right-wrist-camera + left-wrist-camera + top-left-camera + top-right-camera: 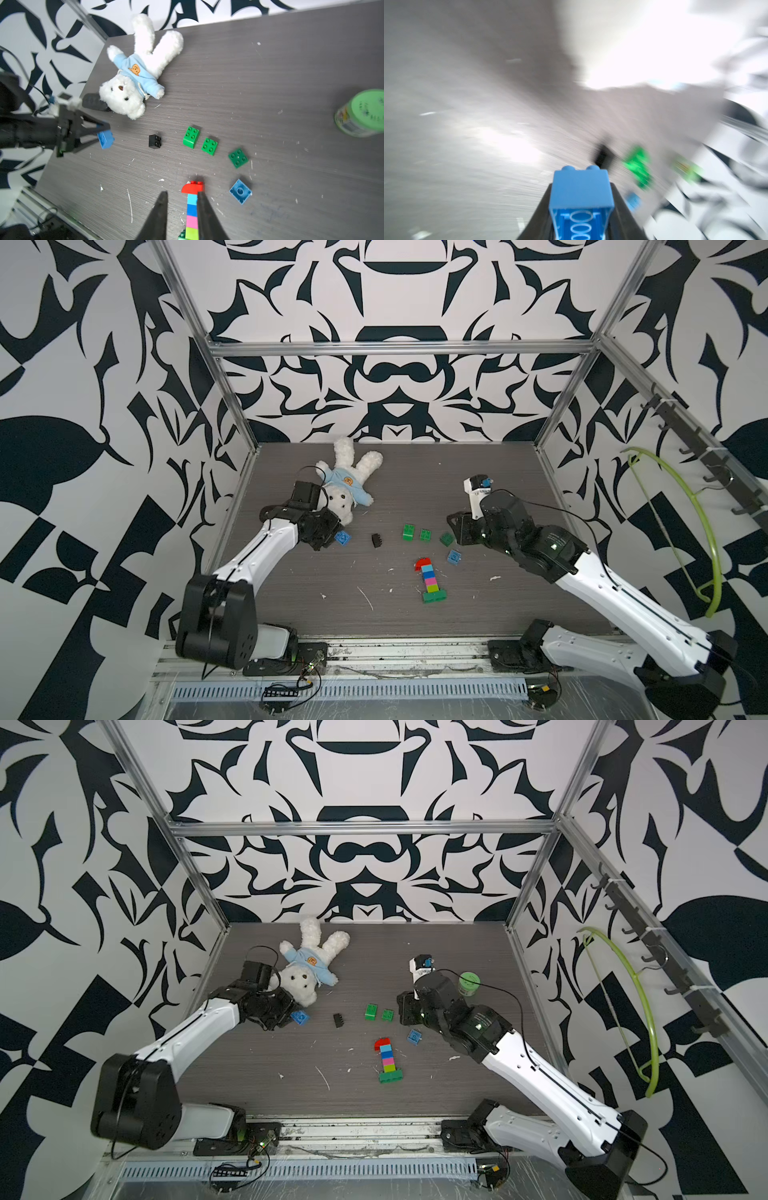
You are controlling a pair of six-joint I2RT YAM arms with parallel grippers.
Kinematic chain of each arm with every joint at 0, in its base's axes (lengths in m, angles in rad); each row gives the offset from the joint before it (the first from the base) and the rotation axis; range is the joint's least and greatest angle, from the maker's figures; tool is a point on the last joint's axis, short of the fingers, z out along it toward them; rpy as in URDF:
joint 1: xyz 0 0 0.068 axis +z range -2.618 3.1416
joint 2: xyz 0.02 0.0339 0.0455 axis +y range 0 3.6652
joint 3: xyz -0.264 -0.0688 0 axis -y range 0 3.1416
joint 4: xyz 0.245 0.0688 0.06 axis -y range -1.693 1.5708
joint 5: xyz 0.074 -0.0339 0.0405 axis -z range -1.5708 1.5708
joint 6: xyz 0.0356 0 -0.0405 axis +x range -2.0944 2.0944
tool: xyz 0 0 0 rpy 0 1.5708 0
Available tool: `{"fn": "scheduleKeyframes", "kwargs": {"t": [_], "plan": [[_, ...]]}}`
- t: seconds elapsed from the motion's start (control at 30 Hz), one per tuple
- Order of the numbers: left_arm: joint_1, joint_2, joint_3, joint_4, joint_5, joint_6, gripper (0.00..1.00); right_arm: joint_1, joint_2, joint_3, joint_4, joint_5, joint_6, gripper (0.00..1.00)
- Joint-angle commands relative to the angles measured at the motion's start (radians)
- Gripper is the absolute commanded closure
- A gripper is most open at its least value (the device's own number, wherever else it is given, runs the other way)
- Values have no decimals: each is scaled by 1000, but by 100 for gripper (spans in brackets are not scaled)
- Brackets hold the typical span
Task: Assemble the number 1 with lego
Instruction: Pick up the lego brick from the center of the board.
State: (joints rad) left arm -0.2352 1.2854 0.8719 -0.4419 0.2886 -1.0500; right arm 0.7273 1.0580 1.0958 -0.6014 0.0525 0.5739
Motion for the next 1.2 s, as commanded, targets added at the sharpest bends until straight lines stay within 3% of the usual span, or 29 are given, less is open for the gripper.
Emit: {"fn": "scheduleKeyframes", "kwargs": {"t": [0.0, 0.2, 0.37, 0.5, 0.67, 1.03, 1.13, 1.17], "plan": [[4, -98, -56, 242, 164, 14, 78, -9, 81, 93, 87, -227, -9, 79], [2, -138, -83, 502, 434, -24, 78, -9, 238, 164, 243, -533, 98, 59], [-6, -169, -82, 645, 558, -77, 77, -10, 310, 172, 393, -617, 243, 34], [-25, -194, -79, 695, 600, -86, 76, -6, 370, 161, 585, -696, 383, 28], [-42, -214, -85, 736, 611, -108, 77, 8, 433, 156, 782, -760, 499, 28], [-51, -235, -91, 778, 606, -127, 78, 12, 458, 120, 924, -793, 583, 61], [-53, -229, -91, 795, 606, -138, 76, 12, 454, 118, 936, -794, 586, 76], [-53, -230, -91, 795, 605, -139, 72, 13, 452, 116, 937, -794, 582, 81]]}}
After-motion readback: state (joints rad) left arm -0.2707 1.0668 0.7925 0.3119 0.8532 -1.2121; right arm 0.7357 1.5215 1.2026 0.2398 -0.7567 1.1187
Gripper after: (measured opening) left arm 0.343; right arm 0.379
